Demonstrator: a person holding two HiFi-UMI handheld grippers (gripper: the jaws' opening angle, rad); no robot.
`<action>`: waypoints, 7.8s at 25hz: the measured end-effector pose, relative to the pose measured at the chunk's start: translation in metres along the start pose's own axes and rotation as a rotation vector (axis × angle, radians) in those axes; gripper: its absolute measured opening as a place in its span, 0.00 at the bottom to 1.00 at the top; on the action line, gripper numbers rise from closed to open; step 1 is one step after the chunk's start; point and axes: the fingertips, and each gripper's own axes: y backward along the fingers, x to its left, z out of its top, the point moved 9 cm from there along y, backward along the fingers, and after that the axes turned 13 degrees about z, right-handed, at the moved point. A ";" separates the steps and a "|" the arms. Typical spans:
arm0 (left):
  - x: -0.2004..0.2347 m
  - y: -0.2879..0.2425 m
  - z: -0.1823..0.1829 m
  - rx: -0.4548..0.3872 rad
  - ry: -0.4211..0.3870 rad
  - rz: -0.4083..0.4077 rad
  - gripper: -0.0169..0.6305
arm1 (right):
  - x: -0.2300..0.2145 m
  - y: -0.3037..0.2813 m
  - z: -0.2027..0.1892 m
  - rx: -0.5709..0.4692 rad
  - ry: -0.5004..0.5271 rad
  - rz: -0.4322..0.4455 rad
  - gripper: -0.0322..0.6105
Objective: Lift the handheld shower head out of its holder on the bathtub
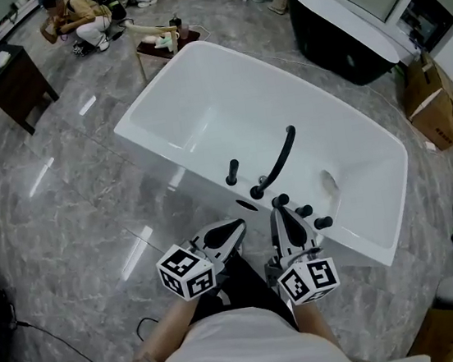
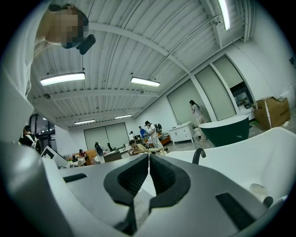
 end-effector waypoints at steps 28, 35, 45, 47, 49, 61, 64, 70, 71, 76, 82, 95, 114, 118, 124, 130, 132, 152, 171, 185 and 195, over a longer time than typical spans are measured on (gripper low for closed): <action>0.055 -0.105 0.059 -0.072 -0.013 0.125 0.05 | -0.097 -0.110 0.025 -0.020 -0.073 0.118 0.08; 0.068 -0.112 0.070 -0.087 -0.035 0.140 0.05 | -0.095 -0.128 0.019 0.038 -0.019 0.106 0.08; 0.087 -0.105 0.087 -0.055 -0.048 0.109 0.05 | -0.073 -0.143 0.027 -0.016 0.013 0.028 0.37; 0.093 -0.103 0.090 -0.046 -0.048 0.101 0.05 | -0.068 -0.145 0.026 -0.002 0.021 0.020 0.38; 0.103 -0.102 0.091 -0.035 -0.045 0.097 0.05 | -0.065 -0.150 0.022 0.018 0.036 0.024 0.38; 0.154 -0.110 0.075 0.048 0.009 0.081 0.05 | -0.066 -0.175 -0.022 0.166 0.089 -0.059 0.38; 0.164 -0.114 0.068 0.064 0.015 0.077 0.05 | -0.070 -0.181 -0.034 0.188 0.087 -0.080 0.38; 0.187 -0.120 0.048 0.102 0.012 0.071 0.05 | -0.078 -0.191 -0.058 0.211 0.082 -0.102 0.38; 0.190 -0.121 0.045 0.106 0.016 0.070 0.05 | -0.079 -0.192 -0.062 0.218 0.080 -0.100 0.38; 0.196 -0.129 0.032 0.127 0.028 0.073 0.05 | -0.087 -0.195 -0.077 0.247 0.068 -0.115 0.38; 0.210 -0.132 0.014 0.129 0.053 0.090 0.05 | -0.095 -0.199 -0.101 0.278 0.065 -0.123 0.38; 0.241 -0.148 -0.030 0.129 0.082 0.101 0.05 | -0.118 -0.207 -0.155 0.337 0.093 -0.141 0.38; 0.268 -0.148 -0.064 0.156 0.130 0.124 0.05 | -0.135 -0.225 -0.209 0.448 0.184 -0.228 0.26; 0.263 -0.148 -0.066 0.162 0.136 0.114 0.05 | -0.135 -0.227 -0.208 0.461 0.202 -0.223 0.26; 0.257 -0.146 -0.064 0.163 0.129 0.111 0.05 | -0.136 -0.221 -0.207 0.492 0.199 -0.214 0.26; 0.252 -0.144 -0.056 0.149 0.117 0.103 0.05 | -0.132 -0.218 -0.201 0.488 0.224 -0.198 0.25; 0.250 -0.142 -0.052 0.144 0.117 0.104 0.05 | -0.129 -0.218 -0.195 0.481 0.233 -0.191 0.25; 0.225 -0.117 0.005 0.075 0.081 0.111 0.05 | -0.097 -0.227 -0.123 0.421 0.289 -0.129 0.25; 0.188 -0.078 0.077 0.020 0.035 0.118 0.05 | -0.060 -0.232 -0.025 0.362 0.335 -0.065 0.25; 0.165 -0.030 0.137 -0.114 0.001 0.140 0.05 | 0.009 -0.243 0.052 0.264 0.411 0.090 0.25; 0.173 0.024 0.151 -0.201 -0.013 0.250 0.05 | 0.054 -0.268 0.055 0.253 0.444 0.265 0.25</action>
